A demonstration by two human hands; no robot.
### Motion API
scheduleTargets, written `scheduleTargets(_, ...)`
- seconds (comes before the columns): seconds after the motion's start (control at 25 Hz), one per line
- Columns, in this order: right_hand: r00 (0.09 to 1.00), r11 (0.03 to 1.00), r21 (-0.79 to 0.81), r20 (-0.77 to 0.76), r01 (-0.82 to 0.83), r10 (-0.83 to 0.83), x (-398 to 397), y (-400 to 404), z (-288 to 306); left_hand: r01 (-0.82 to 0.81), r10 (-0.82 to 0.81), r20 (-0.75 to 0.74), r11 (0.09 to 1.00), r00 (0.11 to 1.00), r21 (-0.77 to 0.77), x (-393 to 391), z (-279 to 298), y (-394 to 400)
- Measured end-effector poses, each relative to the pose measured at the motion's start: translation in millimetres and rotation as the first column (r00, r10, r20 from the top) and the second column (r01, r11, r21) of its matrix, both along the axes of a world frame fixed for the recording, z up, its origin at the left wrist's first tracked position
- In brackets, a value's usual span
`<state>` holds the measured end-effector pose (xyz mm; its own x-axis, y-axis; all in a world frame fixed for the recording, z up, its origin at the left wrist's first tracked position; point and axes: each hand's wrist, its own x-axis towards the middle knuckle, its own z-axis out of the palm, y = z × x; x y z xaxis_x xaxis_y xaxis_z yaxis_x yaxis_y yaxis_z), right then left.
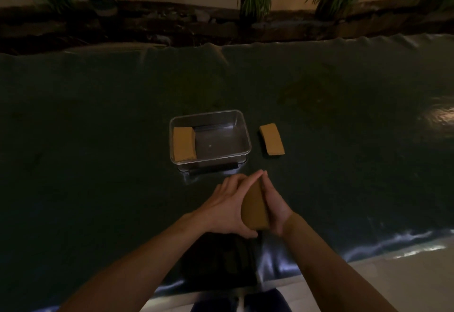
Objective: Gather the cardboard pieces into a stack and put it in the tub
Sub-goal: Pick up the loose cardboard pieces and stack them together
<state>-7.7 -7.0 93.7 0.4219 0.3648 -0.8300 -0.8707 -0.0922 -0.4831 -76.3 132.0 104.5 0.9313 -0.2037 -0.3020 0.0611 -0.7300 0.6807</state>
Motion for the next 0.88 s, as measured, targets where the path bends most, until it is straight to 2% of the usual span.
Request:
scheduleTargets(0.16, 0.993, 0.999, -0.053, 0.119, 0.013, -0.006, -2, -6, 15, 0.049, -0.049, 0.021, 0.998, 0.999, 0.028, 7, 6, -7)
scheduleTargets(0.32, 0.997, 0.999, -0.027, 0.072, 0.043, -0.041, 2, -15, 18, 0.108, -0.109, 0.01, 0.992, 0.994, 0.061, 17, 10, -18)
scheduleTargets(0.52, 0.987, 0.995, -0.094, 0.157, 0.039, -0.024, 17, -29, 22, 0.114, -0.115, 0.008, 0.987, 0.993, 0.111, 34, 11, -38)
scheduleTargets(0.68, 0.997, 0.999, 0.037, 0.074, 0.015, -0.018, 39, -43, 24, 0.112, -0.12, 0.02, 0.968, 0.993, 0.224, 58, 15, -46)
scheduleTargets(0.76, 0.988, 1.0, 0.004, 0.154, -0.002, 0.001, 57, -51, 18, 0.104, -0.118, 0.031, 0.948, 0.992, 0.3, 77, 16, -49)
scheduleTargets(0.88, 0.938, 0.987, -0.116, 0.318, -0.109, 0.141, 90, -68, 14, 0.092, -0.113, 0.03, 0.913, 0.993, 0.398, 109, 16, -57)
